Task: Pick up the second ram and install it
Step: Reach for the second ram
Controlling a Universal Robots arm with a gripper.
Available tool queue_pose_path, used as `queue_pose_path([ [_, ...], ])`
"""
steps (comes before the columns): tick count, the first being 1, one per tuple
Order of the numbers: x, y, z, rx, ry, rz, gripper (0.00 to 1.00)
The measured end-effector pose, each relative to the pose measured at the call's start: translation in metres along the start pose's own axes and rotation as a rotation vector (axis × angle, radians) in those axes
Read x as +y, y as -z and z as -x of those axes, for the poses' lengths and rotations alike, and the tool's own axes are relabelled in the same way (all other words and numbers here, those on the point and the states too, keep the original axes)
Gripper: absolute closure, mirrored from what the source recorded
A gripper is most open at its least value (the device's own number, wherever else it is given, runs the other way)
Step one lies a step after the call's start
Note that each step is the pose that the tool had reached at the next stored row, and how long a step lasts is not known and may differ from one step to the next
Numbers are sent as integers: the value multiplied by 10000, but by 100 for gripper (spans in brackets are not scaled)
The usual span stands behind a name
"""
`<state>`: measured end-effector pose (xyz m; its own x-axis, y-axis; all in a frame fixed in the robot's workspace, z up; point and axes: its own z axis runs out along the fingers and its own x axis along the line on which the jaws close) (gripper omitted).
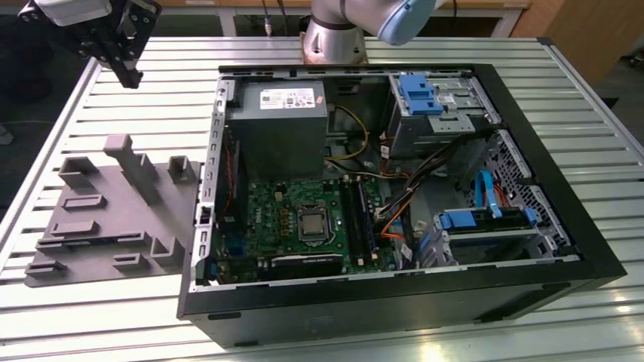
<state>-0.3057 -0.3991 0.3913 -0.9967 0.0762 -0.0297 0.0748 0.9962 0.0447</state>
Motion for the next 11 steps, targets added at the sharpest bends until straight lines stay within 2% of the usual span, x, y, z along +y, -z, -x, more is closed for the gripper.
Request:
queue_pose_path([
  [11, -8, 2, -108, -1, -1, 1, 89],
])
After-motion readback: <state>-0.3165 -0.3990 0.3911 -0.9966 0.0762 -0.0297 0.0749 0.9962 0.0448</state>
